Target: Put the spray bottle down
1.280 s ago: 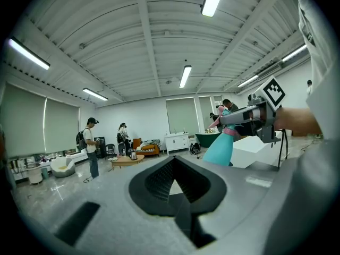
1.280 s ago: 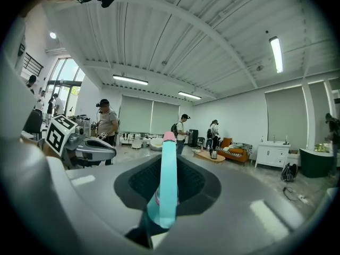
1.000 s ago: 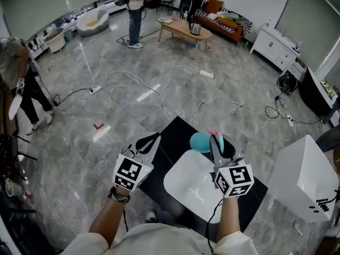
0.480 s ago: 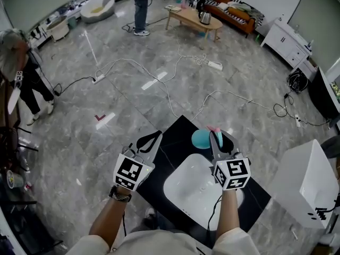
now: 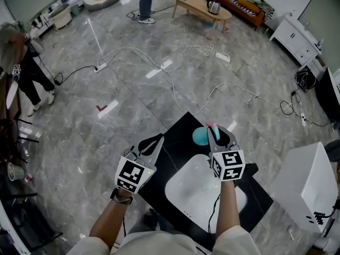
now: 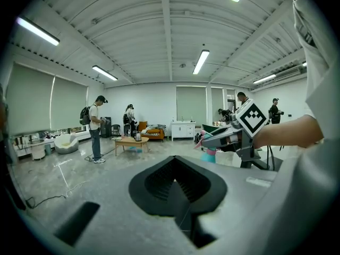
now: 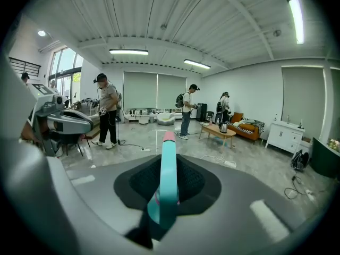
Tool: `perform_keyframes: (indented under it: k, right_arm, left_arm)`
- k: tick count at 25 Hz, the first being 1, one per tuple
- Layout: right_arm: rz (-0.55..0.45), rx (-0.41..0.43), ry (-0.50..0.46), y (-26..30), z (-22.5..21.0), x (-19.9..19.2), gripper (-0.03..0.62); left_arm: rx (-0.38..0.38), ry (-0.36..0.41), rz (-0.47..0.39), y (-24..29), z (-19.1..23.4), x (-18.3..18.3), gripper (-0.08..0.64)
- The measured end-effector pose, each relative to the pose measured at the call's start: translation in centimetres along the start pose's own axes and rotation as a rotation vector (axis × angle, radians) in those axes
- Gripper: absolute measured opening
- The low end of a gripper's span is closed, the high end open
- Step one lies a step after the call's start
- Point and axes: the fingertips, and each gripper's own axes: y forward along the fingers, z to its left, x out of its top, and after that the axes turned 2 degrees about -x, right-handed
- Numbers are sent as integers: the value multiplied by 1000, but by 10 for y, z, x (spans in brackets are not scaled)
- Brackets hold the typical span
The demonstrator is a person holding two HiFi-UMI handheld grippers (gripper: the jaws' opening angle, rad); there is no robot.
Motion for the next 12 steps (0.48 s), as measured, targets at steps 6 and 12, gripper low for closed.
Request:
perform_keyframes:
  k: [6, 12]
  right_arm:
    - [51, 15, -3, 33, 0, -20, 69]
    - [84, 33, -14, 54, 2, -31, 69]
  left_arm:
    - [10, -29, 31, 3, 12, -19, 0]
    - [17, -46, 48, 6, 19, -29, 0]
